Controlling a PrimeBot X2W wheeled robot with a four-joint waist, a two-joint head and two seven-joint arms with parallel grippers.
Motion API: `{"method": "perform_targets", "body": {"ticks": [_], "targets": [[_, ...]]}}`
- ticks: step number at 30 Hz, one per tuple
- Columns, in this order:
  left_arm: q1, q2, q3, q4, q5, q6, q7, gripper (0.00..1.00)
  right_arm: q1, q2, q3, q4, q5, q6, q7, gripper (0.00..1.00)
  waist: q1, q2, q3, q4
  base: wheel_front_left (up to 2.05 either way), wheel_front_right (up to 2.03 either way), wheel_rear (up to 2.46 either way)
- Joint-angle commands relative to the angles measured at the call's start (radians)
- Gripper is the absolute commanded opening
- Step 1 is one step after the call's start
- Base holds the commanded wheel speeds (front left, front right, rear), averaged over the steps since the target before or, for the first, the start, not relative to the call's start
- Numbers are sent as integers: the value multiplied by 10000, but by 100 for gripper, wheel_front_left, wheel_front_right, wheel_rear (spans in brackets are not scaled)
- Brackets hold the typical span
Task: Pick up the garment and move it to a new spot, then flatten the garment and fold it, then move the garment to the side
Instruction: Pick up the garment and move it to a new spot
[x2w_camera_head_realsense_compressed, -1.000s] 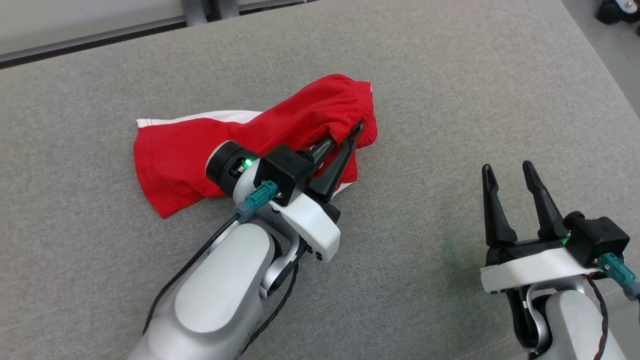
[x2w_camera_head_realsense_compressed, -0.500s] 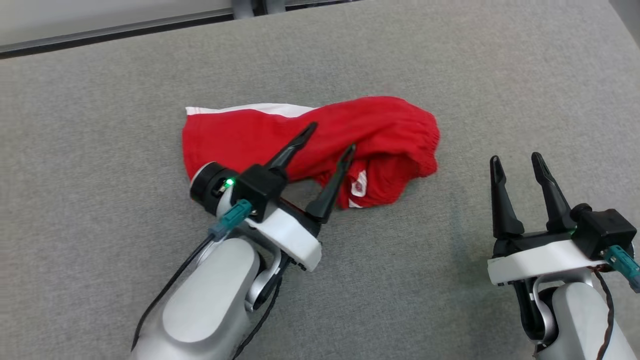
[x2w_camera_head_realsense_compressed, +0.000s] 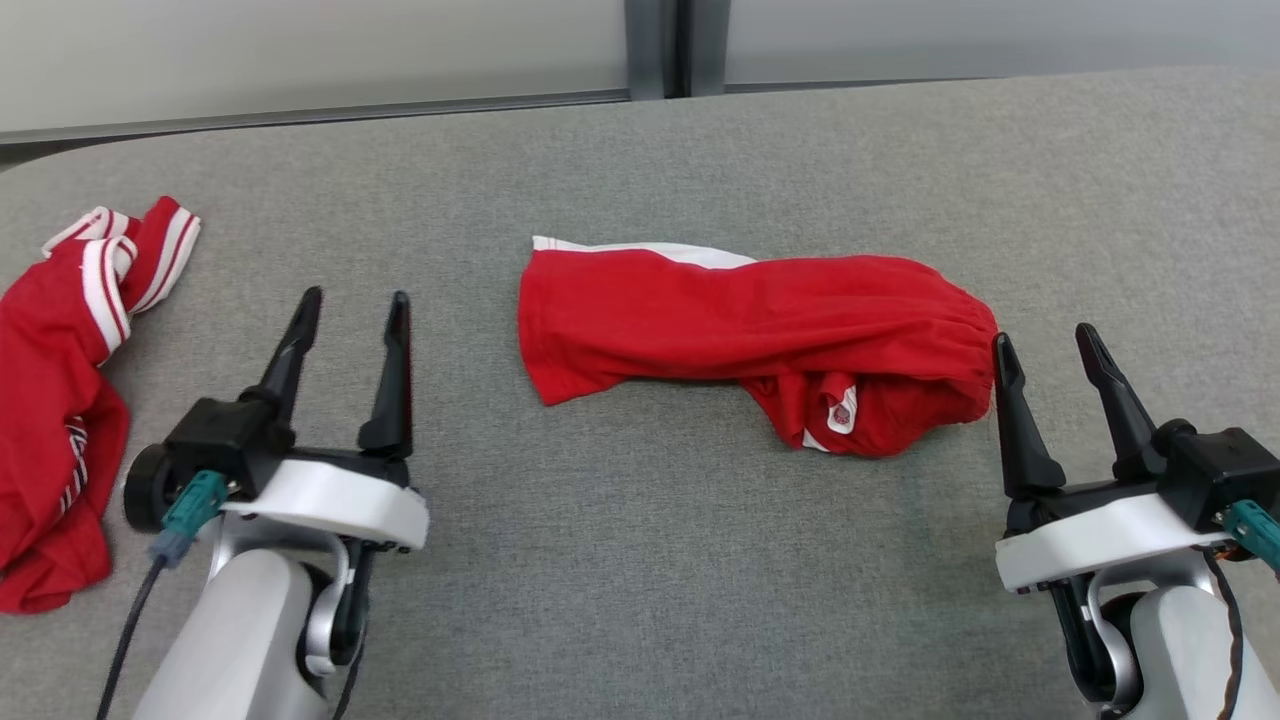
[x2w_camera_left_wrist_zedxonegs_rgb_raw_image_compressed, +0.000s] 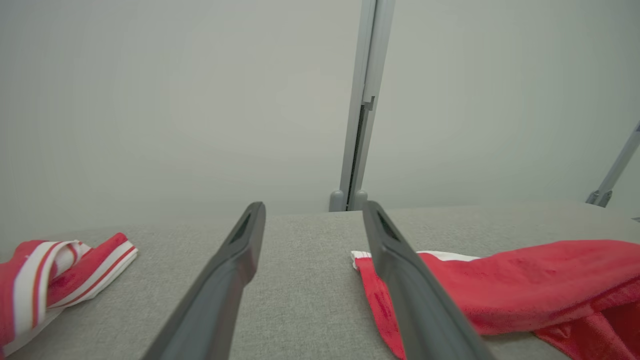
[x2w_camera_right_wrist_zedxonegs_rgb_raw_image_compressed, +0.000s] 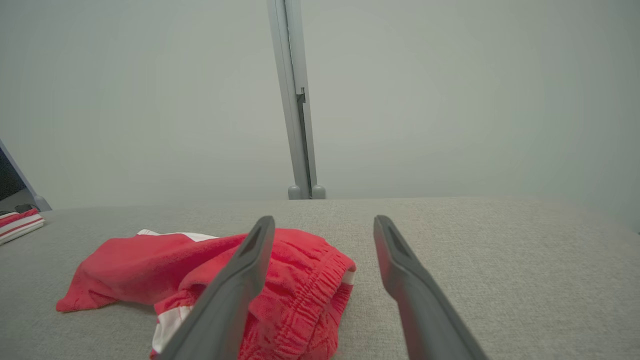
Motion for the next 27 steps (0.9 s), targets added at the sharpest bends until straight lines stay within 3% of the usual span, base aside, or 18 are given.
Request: {"method": "perform_targets", "body": {"ticks": [1, 9, 27], "targets": [[207, 145, 175, -57, 48, 21, -44, 100, 129, -62, -16, -53, -15, -3, 56, 100, 0, 0, -209, 238, 0, 0, 0], [1180, 489, 991, -32, -162, -265, -47, 100, 619, -178, -96, -368, 26, -3, 415, 100, 0, 0, -663, 592, 0, 0, 0], [2557, 716, 574, -106, 74, -100, 178, 100, 1966, -111, -106, -649, 86, -2, 851, 100, 0, 0, -2095, 466, 0, 0, 0]]}}
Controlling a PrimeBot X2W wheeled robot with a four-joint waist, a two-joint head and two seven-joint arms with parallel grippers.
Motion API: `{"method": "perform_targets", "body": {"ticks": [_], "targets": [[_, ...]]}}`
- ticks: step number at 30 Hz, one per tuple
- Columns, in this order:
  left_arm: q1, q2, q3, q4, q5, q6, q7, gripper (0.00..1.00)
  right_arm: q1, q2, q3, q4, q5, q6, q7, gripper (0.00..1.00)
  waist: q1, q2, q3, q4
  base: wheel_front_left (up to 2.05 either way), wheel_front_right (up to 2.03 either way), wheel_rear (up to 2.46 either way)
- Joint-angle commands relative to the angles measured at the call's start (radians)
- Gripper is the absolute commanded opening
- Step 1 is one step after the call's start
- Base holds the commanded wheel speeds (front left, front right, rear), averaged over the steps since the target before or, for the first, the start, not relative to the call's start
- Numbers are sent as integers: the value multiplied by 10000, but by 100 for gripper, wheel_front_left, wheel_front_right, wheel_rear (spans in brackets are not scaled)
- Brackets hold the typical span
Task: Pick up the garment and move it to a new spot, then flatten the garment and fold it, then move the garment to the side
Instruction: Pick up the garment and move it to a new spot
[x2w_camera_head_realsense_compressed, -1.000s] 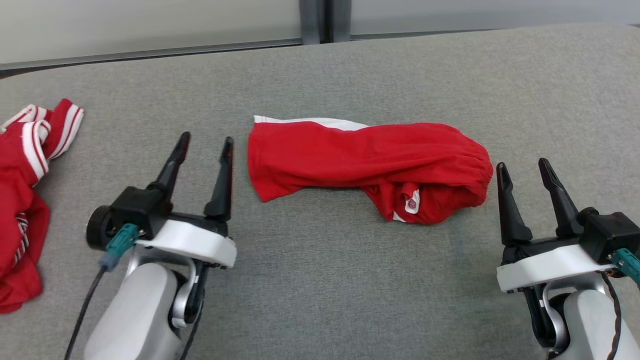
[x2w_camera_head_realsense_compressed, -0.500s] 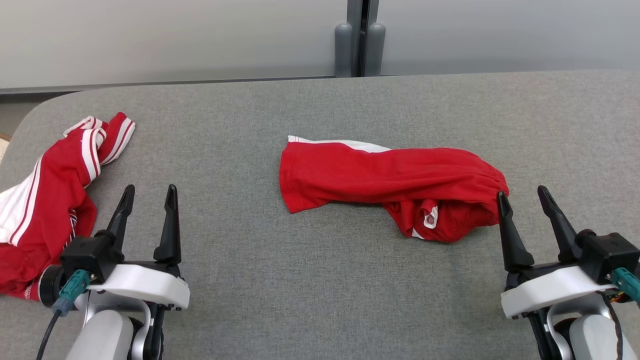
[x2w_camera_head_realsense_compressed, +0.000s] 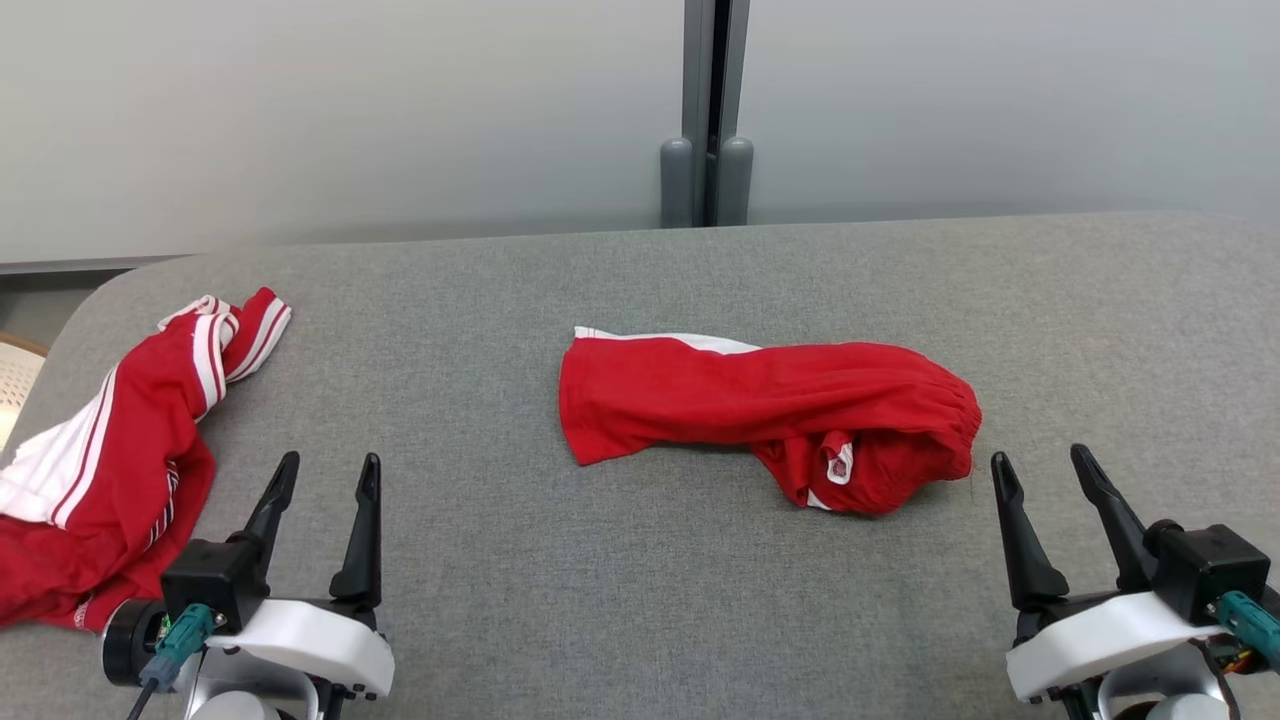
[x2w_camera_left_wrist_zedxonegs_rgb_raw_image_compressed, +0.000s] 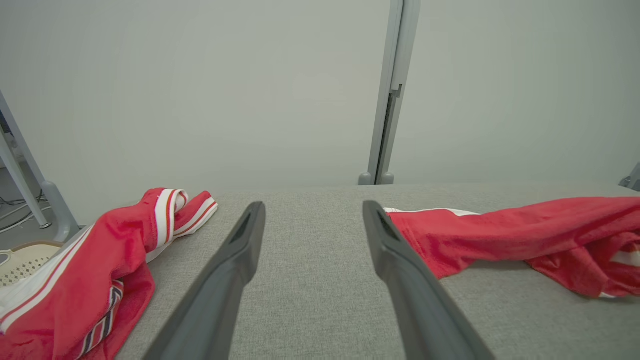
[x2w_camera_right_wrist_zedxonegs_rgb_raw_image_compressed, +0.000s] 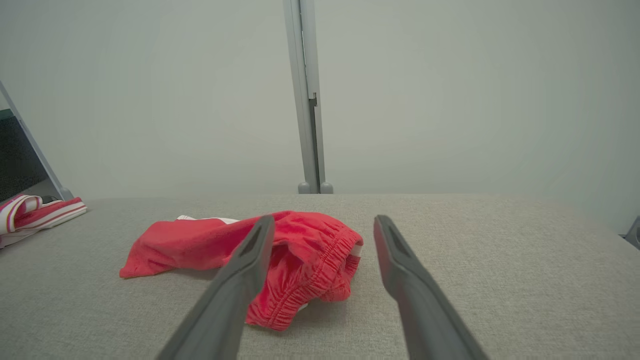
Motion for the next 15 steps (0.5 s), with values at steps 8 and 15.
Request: {"method": "perform_targets", "body": {"ticks": [8, 15], "targets": [[289, 133, -85, -251, 39, 179, 207, 100, 347, 58, -127, -277, -52, -3, 195, 100, 0, -1, -266, -8, 0, 0, 0], [279, 187, -147, -329, -9, 234, 346, 100, 346, 115, -94, -322, -73, -3, 236, 100, 0, -1, -369, -57, 0, 0, 0]]}}
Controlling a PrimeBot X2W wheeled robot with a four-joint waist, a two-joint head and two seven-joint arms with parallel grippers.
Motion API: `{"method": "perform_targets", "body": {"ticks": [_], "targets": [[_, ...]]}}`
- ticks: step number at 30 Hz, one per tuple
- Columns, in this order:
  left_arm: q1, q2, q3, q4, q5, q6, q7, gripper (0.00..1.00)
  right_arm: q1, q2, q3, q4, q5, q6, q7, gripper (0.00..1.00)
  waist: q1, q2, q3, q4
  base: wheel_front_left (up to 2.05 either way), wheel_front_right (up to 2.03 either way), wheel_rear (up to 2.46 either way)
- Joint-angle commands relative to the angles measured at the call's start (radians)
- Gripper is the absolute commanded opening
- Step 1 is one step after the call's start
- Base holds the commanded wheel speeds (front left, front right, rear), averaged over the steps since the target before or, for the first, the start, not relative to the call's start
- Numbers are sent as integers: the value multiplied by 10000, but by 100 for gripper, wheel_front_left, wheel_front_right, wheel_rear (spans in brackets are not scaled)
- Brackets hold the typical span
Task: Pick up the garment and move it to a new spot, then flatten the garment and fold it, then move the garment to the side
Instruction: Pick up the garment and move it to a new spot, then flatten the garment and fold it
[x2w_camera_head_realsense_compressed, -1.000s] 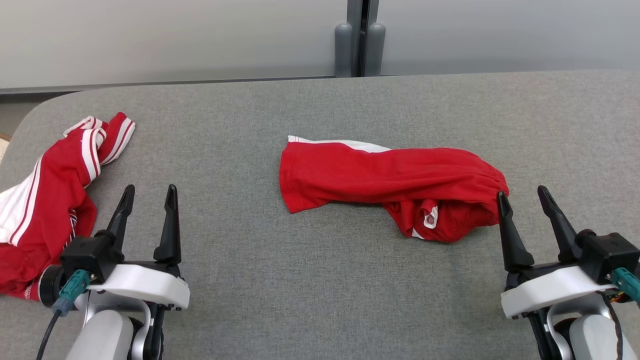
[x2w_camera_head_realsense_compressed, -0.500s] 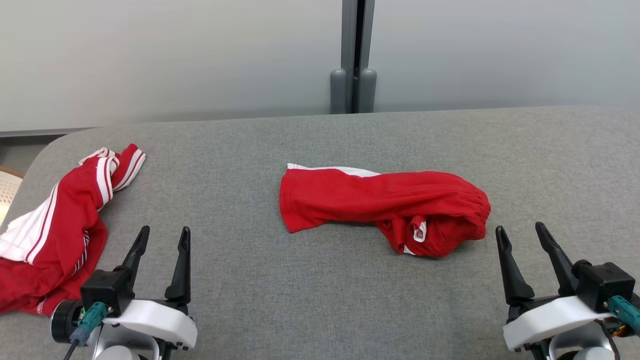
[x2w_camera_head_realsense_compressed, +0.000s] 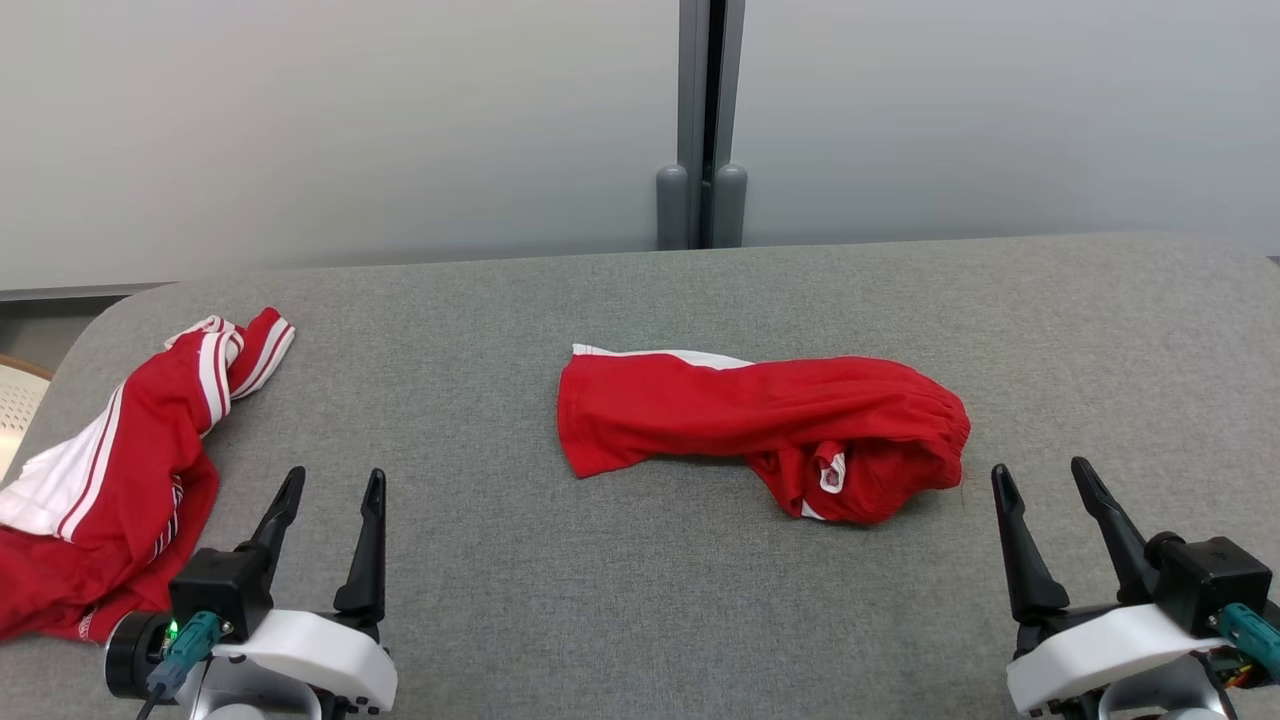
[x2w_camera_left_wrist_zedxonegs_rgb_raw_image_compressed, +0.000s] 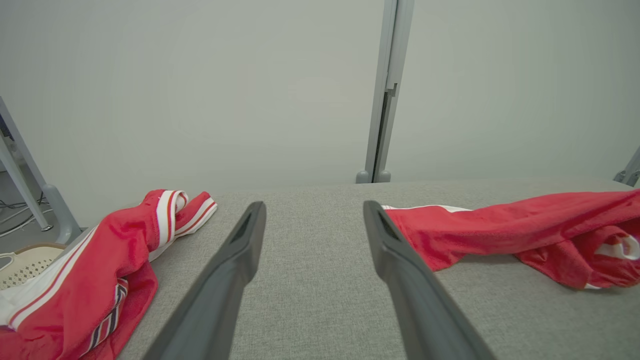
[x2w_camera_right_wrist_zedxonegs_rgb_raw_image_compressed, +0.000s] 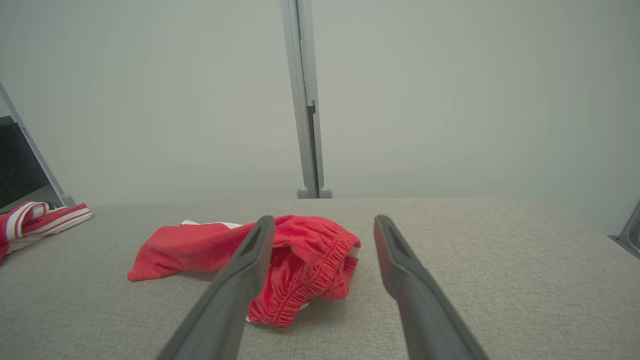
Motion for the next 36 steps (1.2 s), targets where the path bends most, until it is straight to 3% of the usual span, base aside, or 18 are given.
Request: {"method": "perform_targets", "body": {"ticks": [1, 19, 27, 36], "targets": [[5, 60, 10, -34, 6, 71, -2, 100, 24, 0, 8, -16, -43, -3, 20, 100, 0, 0, -4, -3, 0, 0, 0], [-298, 42, -242, 36, 14, 126, 103, 100, -70, 11, -1, 64, -14, -3, -8, 100, 0, 0, 36, 22, 0, 0, 0], [-1646, -526, -1089, 632, 80, -587, 510, 100, -432, -17, 109, -156, 18, -2, 45, 100, 0, 0, 772, -115, 0, 0, 0], [-3705, -1275, -1620, 3246, -239, -1416, 1369, 100, -1150, -82, 562, -146, 135, -3, 21, 100, 0, 0, 2202, -876, 0, 0, 0]]}}
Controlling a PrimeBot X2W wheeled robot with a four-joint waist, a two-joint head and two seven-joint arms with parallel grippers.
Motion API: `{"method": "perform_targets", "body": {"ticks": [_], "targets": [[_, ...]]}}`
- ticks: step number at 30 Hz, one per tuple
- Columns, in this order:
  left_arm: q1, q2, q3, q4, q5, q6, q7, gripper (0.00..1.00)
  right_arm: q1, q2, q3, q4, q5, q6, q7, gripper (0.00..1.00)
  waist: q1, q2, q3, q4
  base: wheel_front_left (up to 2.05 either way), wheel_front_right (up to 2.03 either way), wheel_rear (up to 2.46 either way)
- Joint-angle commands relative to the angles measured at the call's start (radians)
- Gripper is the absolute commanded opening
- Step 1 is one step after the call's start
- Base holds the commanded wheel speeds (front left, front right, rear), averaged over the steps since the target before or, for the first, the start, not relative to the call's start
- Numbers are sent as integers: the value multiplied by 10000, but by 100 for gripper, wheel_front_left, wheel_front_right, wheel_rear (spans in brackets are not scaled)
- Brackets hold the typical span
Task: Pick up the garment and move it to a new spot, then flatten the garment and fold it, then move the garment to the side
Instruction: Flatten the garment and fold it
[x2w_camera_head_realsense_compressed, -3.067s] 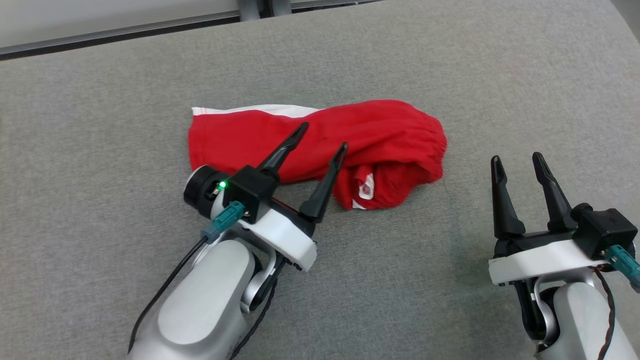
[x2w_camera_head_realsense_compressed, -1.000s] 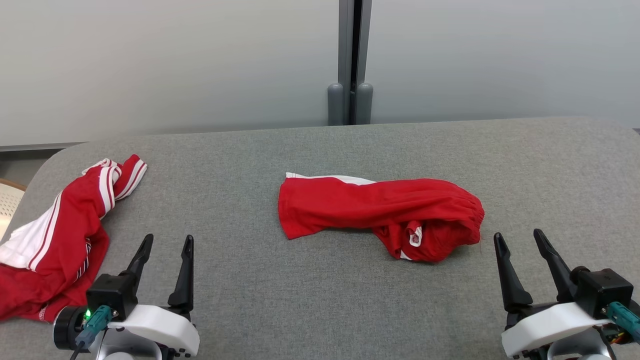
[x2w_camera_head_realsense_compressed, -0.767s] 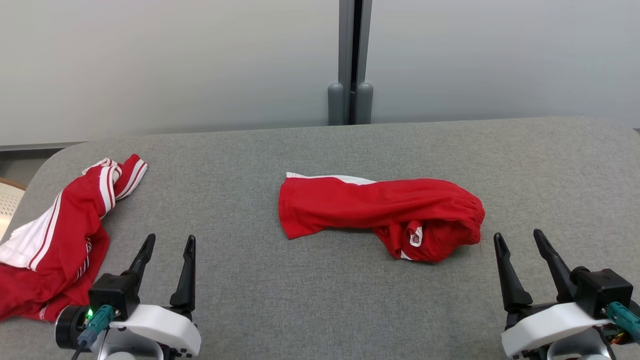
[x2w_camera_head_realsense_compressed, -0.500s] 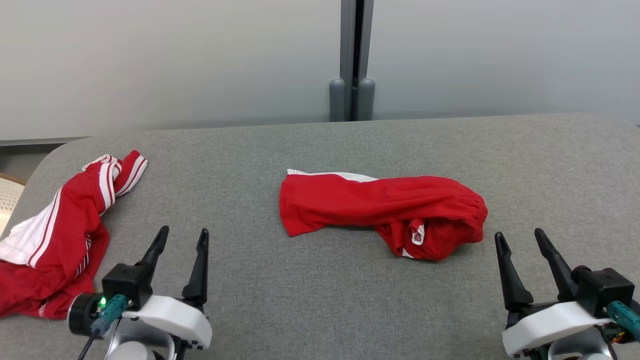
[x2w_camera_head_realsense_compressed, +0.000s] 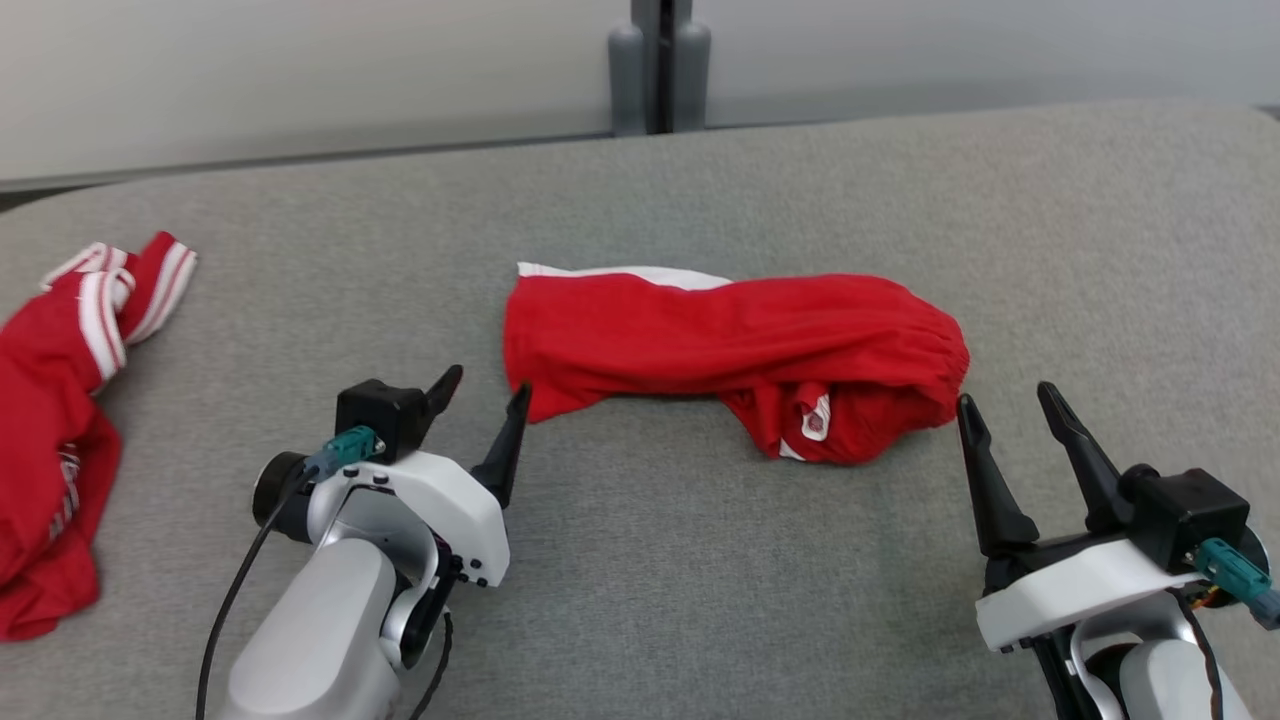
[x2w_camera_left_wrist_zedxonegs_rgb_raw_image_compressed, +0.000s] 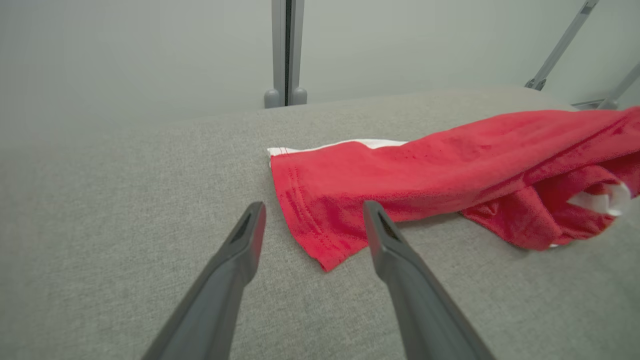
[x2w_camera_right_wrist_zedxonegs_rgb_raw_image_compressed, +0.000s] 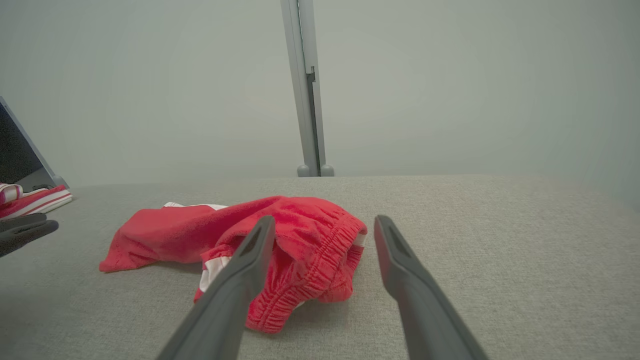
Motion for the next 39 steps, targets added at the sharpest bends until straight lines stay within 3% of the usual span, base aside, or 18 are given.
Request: {"method": "perform_targets", "body": {"ticks": [1, 10, 11, 12, 24, 39], "targets": [[-414, -38, 10, 626, -136, -140, 170, 100, -233, -32, 97, 38, 93, -3, -117, 100, 0, 0, 625, -490, 0, 0, 0], [-1463, -243, 11, 2884, -583, -568, 451, 100, -588, 15, 193, 405, 263, -2, -415, 100, 0, 0, 1234, -884, 0, 0, 0], [-1503, -287, -5, 3069, -667, -618, 427, 62, -617, 20, 192, 453, 266, -2, -431, 100, 0, 0, 1252, -891, 0, 0, 0], [-1549, -314, -4, 3217, -697, -648, 333, 0, -632, 23, 182, 488, 284, -2, -437, 100, 0, 0, 1276, -894, 0, 0, 0], [-919, -90, -121, 3208, -812, -780, -945, 0, -606, 64, -72, 813, 392, -3, -589, 100, 0, 0, 995, -512, 0, 0, 0], [2675, 572, -607, 264, -1173, -53, 767, 0, -157, 142, -441, 802, 334, -3, -367, 100, 0, 0, 579, -9, 0, 0, 0]]}}
